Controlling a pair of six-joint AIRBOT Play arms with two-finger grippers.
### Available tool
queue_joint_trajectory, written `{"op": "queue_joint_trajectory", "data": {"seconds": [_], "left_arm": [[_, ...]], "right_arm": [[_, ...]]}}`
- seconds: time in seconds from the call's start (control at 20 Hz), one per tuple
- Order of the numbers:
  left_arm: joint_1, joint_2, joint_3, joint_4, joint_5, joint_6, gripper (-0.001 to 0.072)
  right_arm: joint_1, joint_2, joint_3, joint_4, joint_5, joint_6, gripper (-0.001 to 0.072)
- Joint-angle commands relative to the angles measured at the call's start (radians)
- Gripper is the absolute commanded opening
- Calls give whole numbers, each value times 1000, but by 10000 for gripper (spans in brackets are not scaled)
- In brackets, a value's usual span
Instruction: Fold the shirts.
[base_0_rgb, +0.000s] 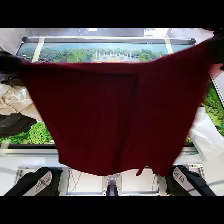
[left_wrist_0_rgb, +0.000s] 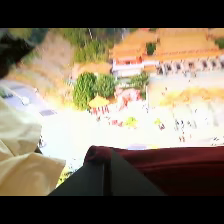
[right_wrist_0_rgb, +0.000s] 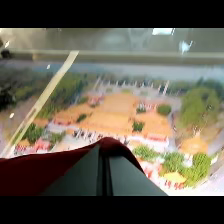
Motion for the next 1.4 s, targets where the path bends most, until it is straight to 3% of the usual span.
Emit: {"op": "queue_joint_trajectory", "data": {"seconds": [0.0,0.25,0.4,0.5,0.75,0.9,1.1,1.35], "left_arm": [[-41,-201,-151,66,166,-8,15],[-63,-471,-153,131,544,-180,14],[-64,-543,-141,170,599,-230,15],[-64,-554,-141,170,604,-250,15],[-64,-548,-89,172,544,-250,15],[-64,-521,-63,222,409,-249,16],[-64,-517,-84,214,195,-189,16],[-64,-518,-192,238,209,-182,16]], "right_arm": [[111,-260,-166,-83,-53,-35,27],[273,-582,-230,-114,-488,-83,26],[336,-648,-230,-115,-776,-113,26],[340,-655,-227,-117,-841,-113,26],[325,-619,-165,-185,-683,-109,25],[325,-530,-159,-327,-566,-15,25],[328,-480,-163,-402,-253,46,25],[343,-480,-286,-484,-154,107,25]]}}
